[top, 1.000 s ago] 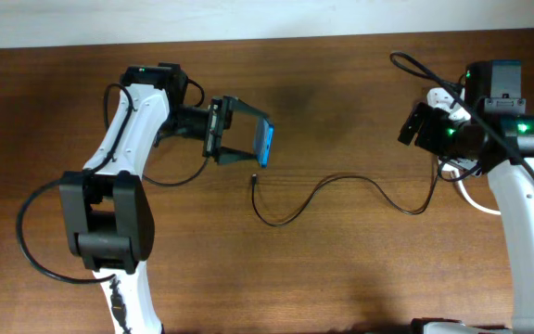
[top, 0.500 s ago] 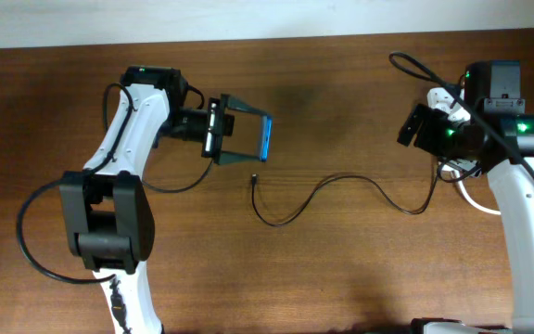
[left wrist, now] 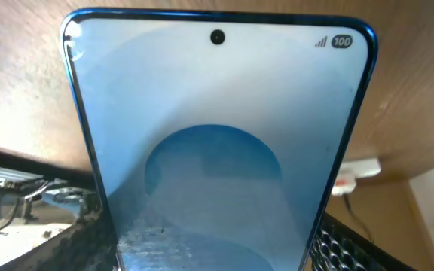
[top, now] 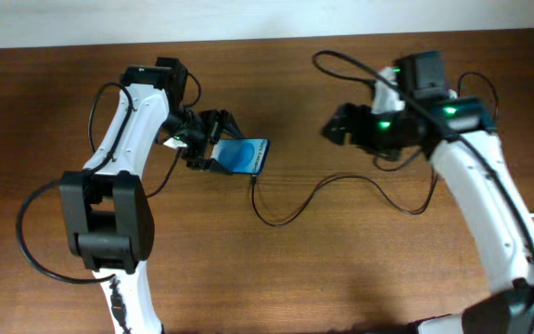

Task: Plug charger to phone and switch on socket
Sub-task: 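Move the right gripper to the phone and grasp its side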

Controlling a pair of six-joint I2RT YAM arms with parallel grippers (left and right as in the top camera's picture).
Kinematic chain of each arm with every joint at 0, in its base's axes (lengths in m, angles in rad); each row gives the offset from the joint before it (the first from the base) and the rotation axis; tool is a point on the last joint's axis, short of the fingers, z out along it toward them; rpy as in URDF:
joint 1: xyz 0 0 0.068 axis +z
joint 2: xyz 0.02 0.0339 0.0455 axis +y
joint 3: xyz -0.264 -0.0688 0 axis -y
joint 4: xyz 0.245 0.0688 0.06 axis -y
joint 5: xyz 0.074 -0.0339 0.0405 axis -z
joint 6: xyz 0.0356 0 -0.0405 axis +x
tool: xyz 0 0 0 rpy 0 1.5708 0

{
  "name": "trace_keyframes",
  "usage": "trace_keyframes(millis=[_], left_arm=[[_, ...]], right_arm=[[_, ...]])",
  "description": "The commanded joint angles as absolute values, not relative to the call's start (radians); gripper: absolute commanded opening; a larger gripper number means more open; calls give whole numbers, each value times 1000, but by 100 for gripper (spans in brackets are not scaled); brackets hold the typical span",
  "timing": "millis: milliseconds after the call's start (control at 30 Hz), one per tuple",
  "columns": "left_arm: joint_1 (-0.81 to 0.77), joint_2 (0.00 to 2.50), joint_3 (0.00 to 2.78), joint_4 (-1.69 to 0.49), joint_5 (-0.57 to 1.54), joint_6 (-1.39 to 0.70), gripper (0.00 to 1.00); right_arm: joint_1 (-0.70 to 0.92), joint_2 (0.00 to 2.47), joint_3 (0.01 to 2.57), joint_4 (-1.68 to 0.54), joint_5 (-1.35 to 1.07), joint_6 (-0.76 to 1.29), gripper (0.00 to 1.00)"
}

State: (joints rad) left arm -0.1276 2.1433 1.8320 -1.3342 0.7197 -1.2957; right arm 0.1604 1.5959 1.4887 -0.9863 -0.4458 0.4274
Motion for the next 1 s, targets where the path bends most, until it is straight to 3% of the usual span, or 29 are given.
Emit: trace_keyframes(millis=[0, 333, 700, 967], left_arm=[[-124, 2145, 1857, -1316, 653, -1390, 0], [-124, 2145, 1857, -1309, 609, -1421, 0], [-125, 2145, 1857, -1310, 609, -1421, 0], [-125, 2145, 1857, -1310, 613, -1421, 0]], right_arm=[[210, 1647, 1493, -907, -577, 511, 86], [332, 1811, 1490, -719, -681, 586, 80], [465, 1927, 1485, -585, -654, 732, 52], [507, 1947, 1478, -559, -541, 883, 41]])
